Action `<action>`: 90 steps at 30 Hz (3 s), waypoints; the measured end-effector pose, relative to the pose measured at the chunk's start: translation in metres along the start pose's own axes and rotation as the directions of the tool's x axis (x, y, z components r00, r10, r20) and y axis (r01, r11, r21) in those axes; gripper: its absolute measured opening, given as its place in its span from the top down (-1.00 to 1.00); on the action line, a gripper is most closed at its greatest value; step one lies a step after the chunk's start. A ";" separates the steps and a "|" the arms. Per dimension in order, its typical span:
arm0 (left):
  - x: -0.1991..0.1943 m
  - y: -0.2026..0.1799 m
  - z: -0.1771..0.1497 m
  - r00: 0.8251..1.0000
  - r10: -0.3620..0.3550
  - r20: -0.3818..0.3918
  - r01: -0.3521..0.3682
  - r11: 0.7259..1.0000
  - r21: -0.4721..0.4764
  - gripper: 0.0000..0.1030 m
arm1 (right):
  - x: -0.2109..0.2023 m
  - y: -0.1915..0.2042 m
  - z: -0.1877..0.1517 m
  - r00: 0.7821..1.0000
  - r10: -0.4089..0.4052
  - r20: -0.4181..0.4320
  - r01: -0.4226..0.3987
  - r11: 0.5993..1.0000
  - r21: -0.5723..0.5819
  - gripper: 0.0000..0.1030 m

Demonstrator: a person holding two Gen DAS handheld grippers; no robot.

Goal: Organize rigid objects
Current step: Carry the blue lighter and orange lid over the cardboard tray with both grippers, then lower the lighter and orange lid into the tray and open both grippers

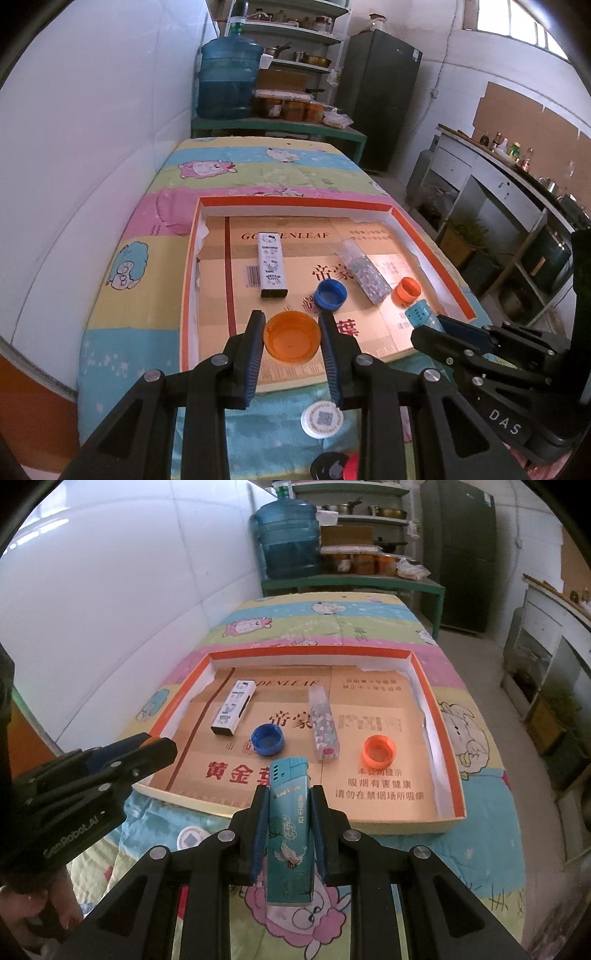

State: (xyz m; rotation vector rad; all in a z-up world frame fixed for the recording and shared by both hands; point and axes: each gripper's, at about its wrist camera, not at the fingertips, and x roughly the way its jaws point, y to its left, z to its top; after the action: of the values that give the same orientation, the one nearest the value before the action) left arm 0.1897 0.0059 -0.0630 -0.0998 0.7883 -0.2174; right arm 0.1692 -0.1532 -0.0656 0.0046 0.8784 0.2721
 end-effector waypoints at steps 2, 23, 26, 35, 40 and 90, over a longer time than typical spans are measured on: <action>0.003 0.000 0.002 1.000 0.003 0.000 -0.003 1.000 -0.002 0.42 | 0.003 -0.002 0.002 1.000 0.003 -0.002 -0.003 1.000 0.002 0.57; 0.044 0.020 0.015 0.998 0.058 -0.035 -0.059 0.998 -0.032 0.41 | 0.038 -0.039 0.031 1.000 -0.030 -0.005 0.030 0.999 0.025 0.57; 0.050 0.023 0.014 0.997 0.063 -0.045 -0.064 0.997 -0.037 0.41 | 0.045 -0.044 0.038 0.999 -0.036 -0.004 0.036 0.999 0.022 0.57; 0.060 0.030 0.013 0.994 0.085 -0.061 -0.088 0.995 -0.040 0.41 | 0.073 -0.053 0.065 0.999 -0.054 -0.008 0.054 0.999 0.007 0.57; 0.066 0.033 0.011 0.993 0.091 -0.074 -0.094 0.995 -0.040 0.41 | 0.090 -0.058 0.075 0.997 -0.066 -0.026 0.066 0.998 0.000 0.57; 0.013 0.027 0.007 0.997 0.075 0.003 -0.074 0.997 -0.034 0.31 | 0.039 -0.047 0.058 0.996 -0.088 -0.019 0.089 0.995 0.048 0.16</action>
State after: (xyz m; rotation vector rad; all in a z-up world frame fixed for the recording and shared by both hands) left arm 0.2078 0.0296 -0.0716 -0.1029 0.7902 -0.1331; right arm 0.2480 -0.1833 -0.0628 0.0082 0.8995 0.1680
